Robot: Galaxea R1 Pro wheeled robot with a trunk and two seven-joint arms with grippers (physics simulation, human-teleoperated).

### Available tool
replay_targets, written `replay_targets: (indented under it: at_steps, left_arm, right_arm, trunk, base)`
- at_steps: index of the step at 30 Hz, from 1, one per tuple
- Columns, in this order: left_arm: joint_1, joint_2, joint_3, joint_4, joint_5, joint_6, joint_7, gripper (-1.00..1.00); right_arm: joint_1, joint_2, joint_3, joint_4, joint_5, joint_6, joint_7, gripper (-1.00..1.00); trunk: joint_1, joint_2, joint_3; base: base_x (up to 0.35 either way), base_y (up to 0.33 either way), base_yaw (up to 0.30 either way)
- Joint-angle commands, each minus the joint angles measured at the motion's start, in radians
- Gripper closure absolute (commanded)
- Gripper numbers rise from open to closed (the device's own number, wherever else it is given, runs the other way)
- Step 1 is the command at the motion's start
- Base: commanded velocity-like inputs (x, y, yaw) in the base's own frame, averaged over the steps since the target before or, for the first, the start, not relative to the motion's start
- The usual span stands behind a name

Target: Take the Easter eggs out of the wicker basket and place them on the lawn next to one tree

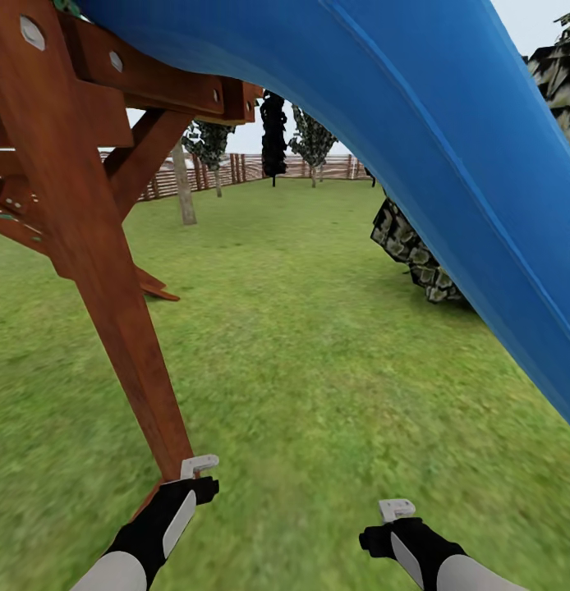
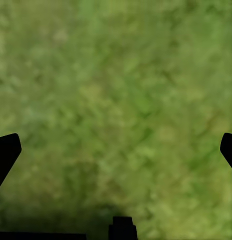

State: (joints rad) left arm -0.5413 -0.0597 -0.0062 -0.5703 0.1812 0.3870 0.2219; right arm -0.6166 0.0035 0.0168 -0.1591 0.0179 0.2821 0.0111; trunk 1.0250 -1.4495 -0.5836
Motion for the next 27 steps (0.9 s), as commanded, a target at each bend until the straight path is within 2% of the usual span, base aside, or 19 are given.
replay_targets:
  at_steps: [1, 8, 13, 27]
  left_arm:
    - [0.0, 0.0, -0.001, -0.002, 0.011, 0.004, 0.007, -1.0]
    - [0.0, 0.0, 0.0, -0.003, 0.014, 0.003, 0.007, -1.0]
    - [0.0, 0.002, 0.0, -0.005, 0.103, 0.001, 0.011, -1.0]
    - [0.0, 0.002, 0.0, -0.003, 0.115, 0.004, 0.011, -1.0]
  right_arm:
    - [0.0, 0.0, 0.002, -0.002, 0.002, 0.006, 0.001, -1.0]
    - [0.0, 0.0, 0.002, -0.003, 0.002, 0.006, 0.001, -1.0]
    - [0.0, 0.0, 0.002, -0.003, 0.002, 0.006, 0.001, -1.0]
    - [0.0, 0.0, 0.0, -0.002, 0.002, 0.006, 0.001, -1.0]
  trunk:
    - [0.0, 0.0, 0.001]
    - [0.0, 0.0, 0.005]
    - [0.019, -0.035, -0.01]
    - [0.073, -0.133, -0.054]
  base:
    - [0.0, 0.0, 0.0]
    - [0.0, 0.0, 0.0]
    - [0.0, 0.0, 0.0]
    - [0.0, 0.0, 0.0]
